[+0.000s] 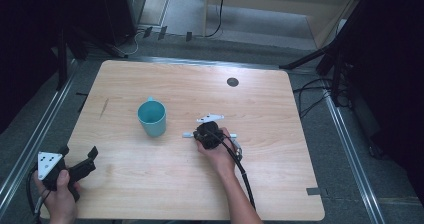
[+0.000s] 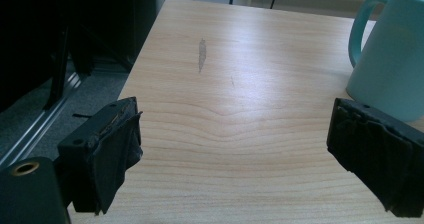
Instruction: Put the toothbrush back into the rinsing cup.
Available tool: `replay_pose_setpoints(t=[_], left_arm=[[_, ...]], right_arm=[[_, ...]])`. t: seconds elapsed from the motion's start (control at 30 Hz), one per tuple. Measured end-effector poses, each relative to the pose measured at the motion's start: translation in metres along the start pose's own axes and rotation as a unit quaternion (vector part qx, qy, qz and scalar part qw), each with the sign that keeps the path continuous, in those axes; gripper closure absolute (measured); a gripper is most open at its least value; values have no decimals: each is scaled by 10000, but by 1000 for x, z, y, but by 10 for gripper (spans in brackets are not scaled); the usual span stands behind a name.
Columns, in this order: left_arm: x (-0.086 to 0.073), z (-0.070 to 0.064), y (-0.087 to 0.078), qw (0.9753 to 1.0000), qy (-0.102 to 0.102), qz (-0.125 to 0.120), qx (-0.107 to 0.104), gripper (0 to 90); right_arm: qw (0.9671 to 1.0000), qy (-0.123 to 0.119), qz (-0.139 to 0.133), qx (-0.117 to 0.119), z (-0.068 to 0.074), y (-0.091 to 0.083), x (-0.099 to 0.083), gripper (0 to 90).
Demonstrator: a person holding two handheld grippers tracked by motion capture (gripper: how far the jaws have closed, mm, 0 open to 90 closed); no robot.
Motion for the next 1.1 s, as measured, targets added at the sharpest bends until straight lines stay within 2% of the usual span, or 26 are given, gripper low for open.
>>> replay_pose_setpoints(t=[0.07,0.33,0.4,0.53,0.6,0.63,0.67,0.7,0.73,0.83,0.87,0.9,0.93,0.97,1.0,1.07,1.1], left_arm=[[0,0,0,10000,-3,-1,-4,72],[0,1,0,10000,-24,-6,-15,72],[0,1,0,10000,-33,-8,-19,72],[0,1,0,10000,-36,-10,-25,73],[0,1,0,10000,-46,-11,-31,72],[0,1,0,10000,-50,-12,-30,72],[0,1,0,10000,-50,-14,-33,72],[0,1,0,10000,-50,-14,-33,72],[0,1,0,10000,-58,-22,-38,72],[0,2,0,10000,-66,-25,-47,73],[0,2,0,10000,-69,-19,-46,73],[0,2,0,10000,-69,-19,-46,73],[0,2,0,10000,-69,-20,-46,73],[0,2,0,10000,-68,-19,-49,73],[0,2,0,10000,-70,-17,-47,72],[0,2,0,10000,-66,-13,-44,73],[0,1,0,10000,-55,-12,-35,73]], right_arm=[[9999,16,63,-82,-2,4,4,900],[9996,115,179,-159,-6,19,23,900],[9991,158,248,-306,-10,26,32,900],[9982,212,303,-467,-19,29,39,900],[9968,384,346,-614,-34,32,43,900],[9968,384,346,-614,-34,32,43,900],[9957,513,378,-670,-44,33,45,900],[9957,513,378,-670,-44,33,45,900],[9950,561,389,-735,-50,34,47,900],[9921,794,420,-870,-70,34,49,900],[9907,960,411,-874,-80,34,48,900],[9907,960,411,-874,-80,34,48,900],[9889,1101,392,-919,-90,33,47,900],[9889,1101,392,-919,-90,33,47,900],[9875,1169,417,-976,-97,30,45,900],[9874,1153,412,-1000,-100,30,45,900],[9860,1117,439,-1155,-108,25,44,900]])
Point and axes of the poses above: each handheld gripper's, and its own axes: y roughly forward along the jaws, x roughly out of its top, z roughly to its left, the point moved 2 cm from there along y, roughly forward along the jaws, and after that the axes turned 8 degrees about -x, right-handed, at the moved point
